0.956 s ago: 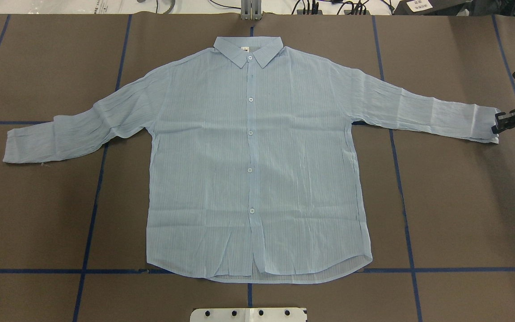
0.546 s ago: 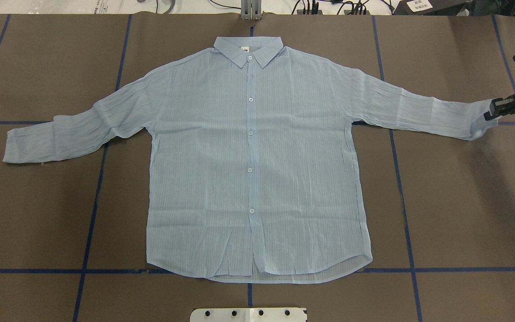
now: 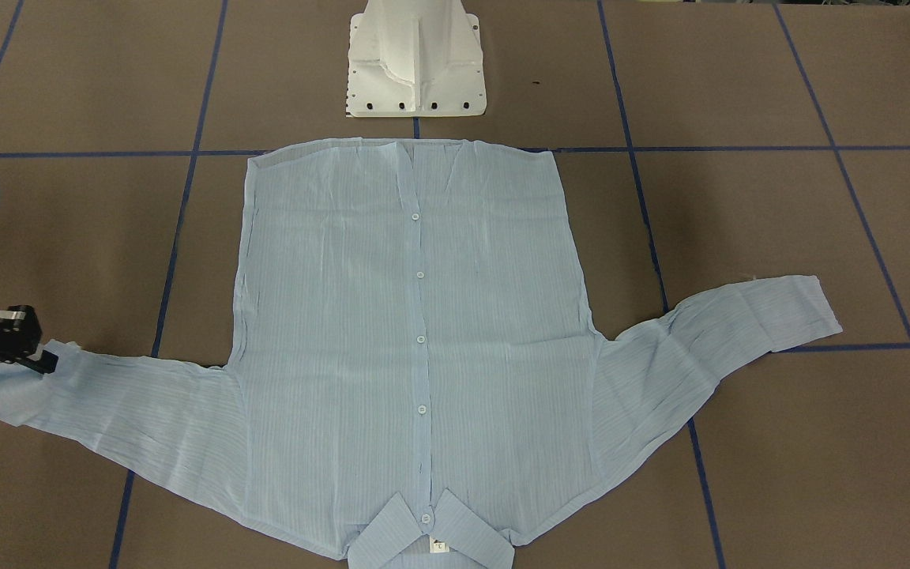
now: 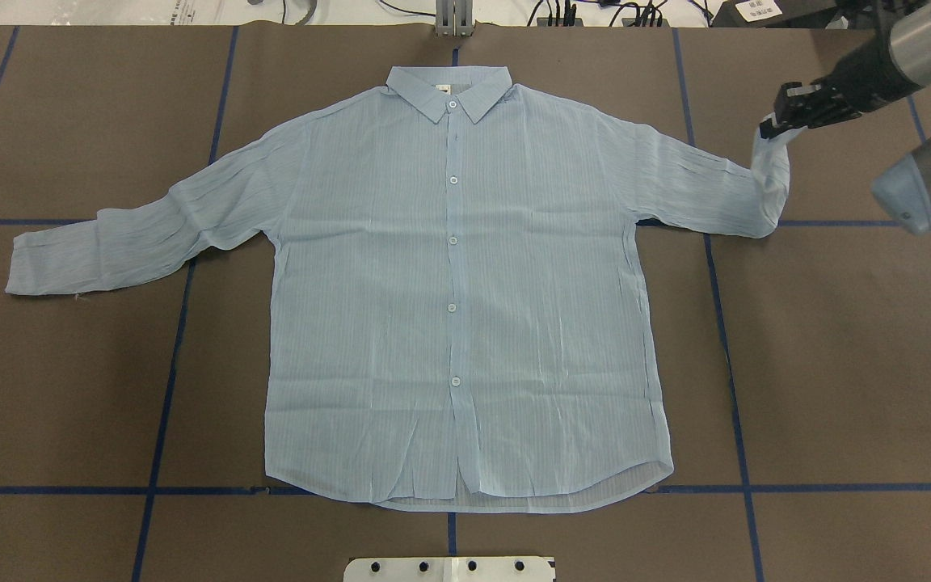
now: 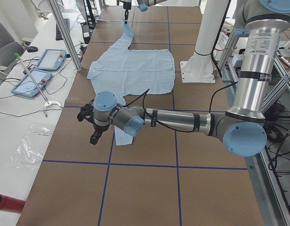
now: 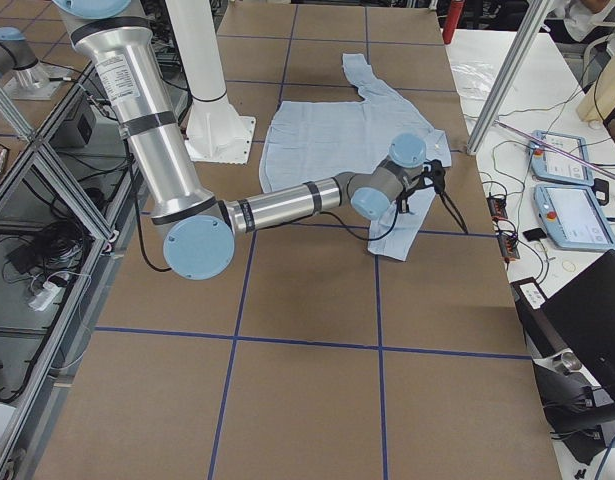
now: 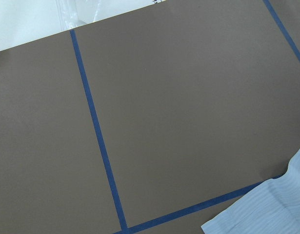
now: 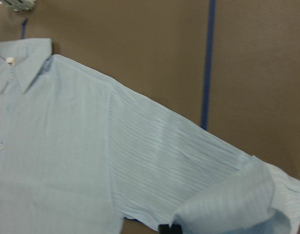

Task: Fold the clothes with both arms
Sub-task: 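Lift the sleeve with the right gripper and carry it across the shirt front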

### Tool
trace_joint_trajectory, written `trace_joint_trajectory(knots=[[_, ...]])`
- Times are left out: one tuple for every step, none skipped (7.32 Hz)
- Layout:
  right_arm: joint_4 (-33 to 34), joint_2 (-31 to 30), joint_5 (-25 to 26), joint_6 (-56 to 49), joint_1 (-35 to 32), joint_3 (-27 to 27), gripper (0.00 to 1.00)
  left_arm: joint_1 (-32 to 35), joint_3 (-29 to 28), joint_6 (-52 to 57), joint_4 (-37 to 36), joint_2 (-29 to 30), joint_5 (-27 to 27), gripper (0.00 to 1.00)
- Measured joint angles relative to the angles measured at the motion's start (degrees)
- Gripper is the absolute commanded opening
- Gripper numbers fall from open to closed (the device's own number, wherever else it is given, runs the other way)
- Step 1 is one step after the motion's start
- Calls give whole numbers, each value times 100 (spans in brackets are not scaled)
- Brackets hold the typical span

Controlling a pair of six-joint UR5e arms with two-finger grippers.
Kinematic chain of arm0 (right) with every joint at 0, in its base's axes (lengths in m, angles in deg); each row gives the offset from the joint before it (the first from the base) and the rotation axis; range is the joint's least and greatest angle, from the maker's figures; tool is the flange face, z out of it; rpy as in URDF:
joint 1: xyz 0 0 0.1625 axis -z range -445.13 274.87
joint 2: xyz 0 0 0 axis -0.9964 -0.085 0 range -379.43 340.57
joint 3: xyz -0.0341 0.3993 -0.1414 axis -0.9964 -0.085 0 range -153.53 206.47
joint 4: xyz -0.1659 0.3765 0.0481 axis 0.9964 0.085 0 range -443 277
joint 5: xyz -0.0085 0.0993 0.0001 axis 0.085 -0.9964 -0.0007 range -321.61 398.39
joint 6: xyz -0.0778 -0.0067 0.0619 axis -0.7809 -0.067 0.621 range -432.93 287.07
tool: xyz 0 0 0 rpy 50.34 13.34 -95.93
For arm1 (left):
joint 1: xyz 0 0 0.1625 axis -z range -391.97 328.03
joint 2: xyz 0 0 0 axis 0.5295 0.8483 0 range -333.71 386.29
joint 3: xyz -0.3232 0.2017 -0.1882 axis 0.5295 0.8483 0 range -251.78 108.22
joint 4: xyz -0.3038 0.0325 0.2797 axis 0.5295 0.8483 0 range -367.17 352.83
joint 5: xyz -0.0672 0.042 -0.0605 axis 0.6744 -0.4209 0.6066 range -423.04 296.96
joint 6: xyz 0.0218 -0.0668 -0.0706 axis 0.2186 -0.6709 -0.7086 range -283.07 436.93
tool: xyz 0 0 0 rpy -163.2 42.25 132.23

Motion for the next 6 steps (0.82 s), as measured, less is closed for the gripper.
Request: trace_joint_trajectory(knots=[[12, 531, 19, 555, 209, -25, 0, 0, -10, 0, -3, 1, 0, 100], [20, 1064, 138, 944, 405, -95, 0, 0, -25, 0, -5, 1, 0, 100], [16, 1598, 437, 1163, 633, -250, 0, 0, -51, 0, -6, 1, 0, 100], [1, 2128, 876, 1270, 929, -536, 0, 0, -79, 0, -6, 0, -2, 100], [-8, 2585, 1295, 1312, 1232, -894, 0, 0, -106, 2, -4, -2, -6, 100], [-12, 2937, 1646, 1321, 1504, -1256, 0, 0, -135, 3, -1, -1, -7, 100]])
